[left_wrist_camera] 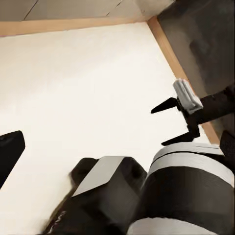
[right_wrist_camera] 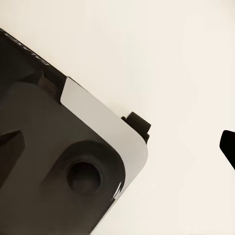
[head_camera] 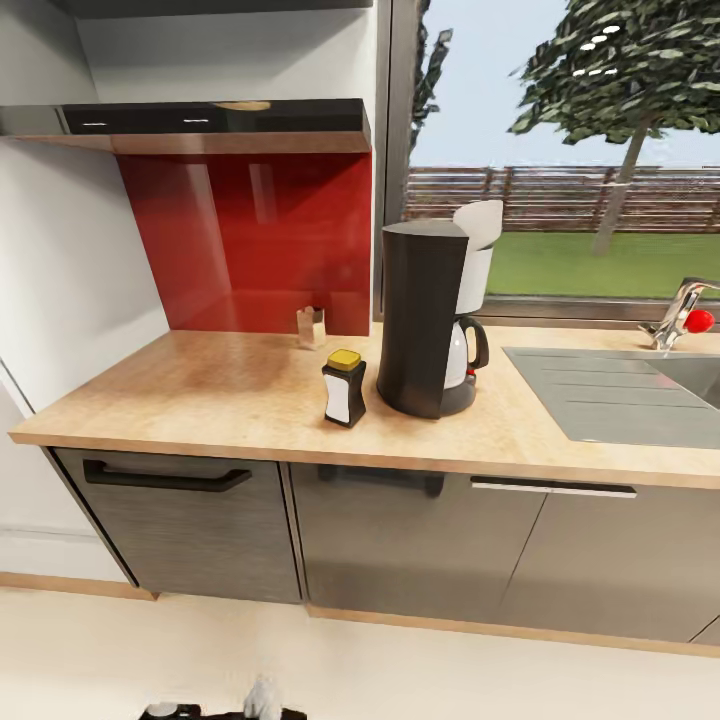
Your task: Set up a coffee station on the kitchen countertop: keep the coffee maker on the countertop, move the bottle of coffee from the kitchen shelf to the counter next to the coffee maker, place a paper coffee filter on top of the coffee maker, put the saucer next to the coffee maker with the coffee cup on the saucer, and place the electric kettle next to the coffee maker.
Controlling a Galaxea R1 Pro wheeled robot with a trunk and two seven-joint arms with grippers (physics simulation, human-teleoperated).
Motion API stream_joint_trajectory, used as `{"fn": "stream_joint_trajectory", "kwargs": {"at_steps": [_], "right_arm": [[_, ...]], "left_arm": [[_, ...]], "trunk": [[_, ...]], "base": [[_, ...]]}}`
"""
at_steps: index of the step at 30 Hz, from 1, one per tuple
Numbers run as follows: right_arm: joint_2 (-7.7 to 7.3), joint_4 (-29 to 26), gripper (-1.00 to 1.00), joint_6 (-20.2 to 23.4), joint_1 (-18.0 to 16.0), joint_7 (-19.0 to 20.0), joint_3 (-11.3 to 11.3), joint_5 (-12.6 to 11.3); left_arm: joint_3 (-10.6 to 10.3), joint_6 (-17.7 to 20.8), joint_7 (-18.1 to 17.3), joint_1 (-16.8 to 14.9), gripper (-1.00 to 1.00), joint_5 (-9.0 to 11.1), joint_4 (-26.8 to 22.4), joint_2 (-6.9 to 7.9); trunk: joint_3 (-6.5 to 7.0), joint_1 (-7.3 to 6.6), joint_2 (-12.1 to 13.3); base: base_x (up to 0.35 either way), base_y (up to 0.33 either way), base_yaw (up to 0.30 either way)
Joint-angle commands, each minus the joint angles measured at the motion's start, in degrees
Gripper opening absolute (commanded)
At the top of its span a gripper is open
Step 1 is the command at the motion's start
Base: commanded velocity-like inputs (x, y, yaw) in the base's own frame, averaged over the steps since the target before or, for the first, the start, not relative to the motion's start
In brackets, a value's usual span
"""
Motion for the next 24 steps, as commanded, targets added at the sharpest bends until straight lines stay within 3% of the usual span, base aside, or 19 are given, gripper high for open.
{"fn": "stream_joint_trajectory", "kwargs": {"at_steps": [1,2,5,6,8,9,11,12,15,24], "right_arm": [[-0.04,0.08,1.00,-0.18,-0.03,0.29,0.42,-0.64],[-0.06,0.08,1.00,-0.18,-0.05,0.29,0.42,-0.66],[-0.10,0.14,1.00,-0.14,-0.04,0.25,0.36,-0.83],[-0.10,0.14,1.00,-0.13,-0.03,0.24,0.35,-1.01],[-0.14,0.14,1.00,-0.11,-0.06,0.22,0.33,-2.92],[-0.14,0.14,1.00,-0.11,-0.06,0.22,0.33,-2.92],[-0.19,0.12,1.00,-0.10,-0.08,0.21,0.34,-5.72],[-0.24,0.10,1.00,-0.14,-0.08,0.20,0.37,-8.62],[-0.21,0.08,1.00,-0.16,-0.03,0.20,0.40,-11.24],[-0.21,0.08,1.00,-0.05,-0.06,0.34,0.49,-12.24]], "left_arm": [[2.53,-1.34,-0.49,0.14,1.00,0.42,4.08,0.11],[4.12,-1.62,-0.66,0.50,1.00,0.42,5.40,0.24],[13.04,-2.48,-1.17,6.54,1.00,0.40,9.22,1.58],[14.25,-2.53,-1.17,7.43,1.00,0.40,9.50,1.85],[18.86,-2.66,-1.14,10.07,1.00,0.41,10.15,3.02],[18.86,-2.66,-1.14,10.07,1.00,0.41,10.15,3.02],[22.39,-2.70,-1.01,12.33,1.00,0.41,10.37,3.50],[25.56,-2.72,-0.90,14.08,1.00,0.38,10.45,3.72],[28.26,-2.77,-0.82,15.44,1.00,0.34,10.50,3.87],[29.20,-2.78,-0.81,15.96,1.00,0.32,10.52,3.92]], "trunk": [[-0.04,0.00,-0.03],[-0.04,0.00,-0.03],[-0.04,0.00,-0.03],[-0.04,0.00,-0.03],[-0.04,0.00,-0.03],[-0.04,0.00,-0.03],[-0.04,0.00,-0.03],[-0.04,0.00,-0.03],[-0.04,0.00,-0.03],[-0.04,0.00,-0.03]], "base": [[0.000,0.000,0.000],[0.000,0.000,0.000],[0.000,0.000,0.000],[0.000,0.000,0.000],[0.000,0.000,0.000],[0.000,0.000,0.000],[0.000,0.000,0.000],[0.000,0.000,0.000],[0.000,0.000,0.000],[0.000,0.000,0.000]]}}
